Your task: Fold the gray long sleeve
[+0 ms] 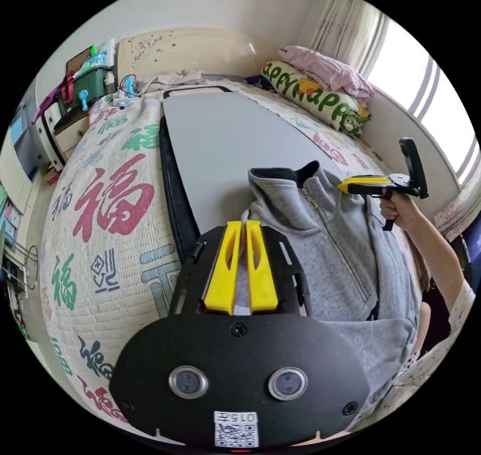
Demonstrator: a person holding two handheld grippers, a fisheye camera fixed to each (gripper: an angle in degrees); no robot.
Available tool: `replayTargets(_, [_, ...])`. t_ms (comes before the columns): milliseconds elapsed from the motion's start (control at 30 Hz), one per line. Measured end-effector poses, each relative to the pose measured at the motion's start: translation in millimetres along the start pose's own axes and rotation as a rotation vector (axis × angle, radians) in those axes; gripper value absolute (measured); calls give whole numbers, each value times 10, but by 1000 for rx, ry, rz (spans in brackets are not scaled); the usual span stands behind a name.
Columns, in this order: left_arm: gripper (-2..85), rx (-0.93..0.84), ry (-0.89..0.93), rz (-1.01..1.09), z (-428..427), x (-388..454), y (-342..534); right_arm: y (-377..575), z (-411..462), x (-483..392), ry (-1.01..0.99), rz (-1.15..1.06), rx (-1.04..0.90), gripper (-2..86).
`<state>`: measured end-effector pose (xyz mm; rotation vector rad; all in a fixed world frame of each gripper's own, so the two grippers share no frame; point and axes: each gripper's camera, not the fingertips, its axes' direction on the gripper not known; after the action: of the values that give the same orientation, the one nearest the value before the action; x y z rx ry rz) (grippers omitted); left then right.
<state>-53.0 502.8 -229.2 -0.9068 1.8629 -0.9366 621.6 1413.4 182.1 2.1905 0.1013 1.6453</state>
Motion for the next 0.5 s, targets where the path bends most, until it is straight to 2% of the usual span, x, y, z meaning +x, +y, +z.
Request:
replayTargets(200, [9,233,115,99,-806,227,609,841,-1374,-231,-128,-150,204,20])
replayTargets(267, [8,328,213,191,-1330,437,1149,1436,-1954,-410,-198,-204,253,21])
replayTargets(367, [7,307,355,270,-1791,732,2048,2369,-2456,-773,-220,-321,244,24])
replayTargets(500, [6,224,431,200,-1664,1131,3398,3597,-2473,-1192,-190,-381,155,29])
